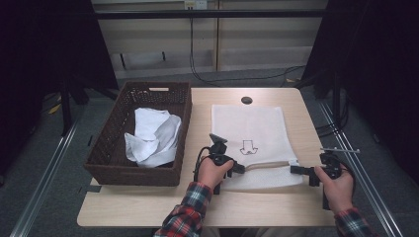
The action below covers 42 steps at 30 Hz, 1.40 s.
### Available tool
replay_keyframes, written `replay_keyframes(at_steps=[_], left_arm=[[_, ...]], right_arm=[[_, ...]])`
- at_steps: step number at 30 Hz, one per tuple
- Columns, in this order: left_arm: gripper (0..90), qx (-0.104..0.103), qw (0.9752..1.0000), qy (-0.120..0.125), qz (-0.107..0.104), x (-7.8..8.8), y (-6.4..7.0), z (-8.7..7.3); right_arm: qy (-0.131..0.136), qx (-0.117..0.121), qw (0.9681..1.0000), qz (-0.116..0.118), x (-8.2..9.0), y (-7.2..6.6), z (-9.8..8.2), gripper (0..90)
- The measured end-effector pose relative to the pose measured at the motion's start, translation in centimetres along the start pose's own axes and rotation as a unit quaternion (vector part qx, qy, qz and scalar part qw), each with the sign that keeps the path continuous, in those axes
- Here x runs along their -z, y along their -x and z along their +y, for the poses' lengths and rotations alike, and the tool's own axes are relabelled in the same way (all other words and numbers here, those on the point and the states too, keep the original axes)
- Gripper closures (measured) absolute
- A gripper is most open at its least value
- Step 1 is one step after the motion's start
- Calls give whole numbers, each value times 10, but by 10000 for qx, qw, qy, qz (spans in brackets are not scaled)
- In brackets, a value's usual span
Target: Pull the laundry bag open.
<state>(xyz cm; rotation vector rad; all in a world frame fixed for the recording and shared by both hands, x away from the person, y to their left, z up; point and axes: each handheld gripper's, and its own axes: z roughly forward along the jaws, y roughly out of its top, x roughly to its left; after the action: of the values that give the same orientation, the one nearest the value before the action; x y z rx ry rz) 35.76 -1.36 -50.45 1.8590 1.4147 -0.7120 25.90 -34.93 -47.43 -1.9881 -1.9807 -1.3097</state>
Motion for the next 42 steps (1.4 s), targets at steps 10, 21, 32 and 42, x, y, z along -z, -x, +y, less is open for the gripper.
replay_keyframes(at_steps=[10,21,32,42], left_arm=[[872,-236,9997,-5,59,23,15,8],[874,-273,9994,57,210,24,14,8],[874,-242,9993,26,294,34,8,11],[874,-399,9980,88,490,45,14,14]], right_arm=[[-130,-109,9999,-6,-2,4,-3,877],[-110,-123,9998,116,-2,4,-2,877],[-91,-157,9998,-31,3,10,-3,880],[-32,-252,9994,-234,9,20,-2,880]])
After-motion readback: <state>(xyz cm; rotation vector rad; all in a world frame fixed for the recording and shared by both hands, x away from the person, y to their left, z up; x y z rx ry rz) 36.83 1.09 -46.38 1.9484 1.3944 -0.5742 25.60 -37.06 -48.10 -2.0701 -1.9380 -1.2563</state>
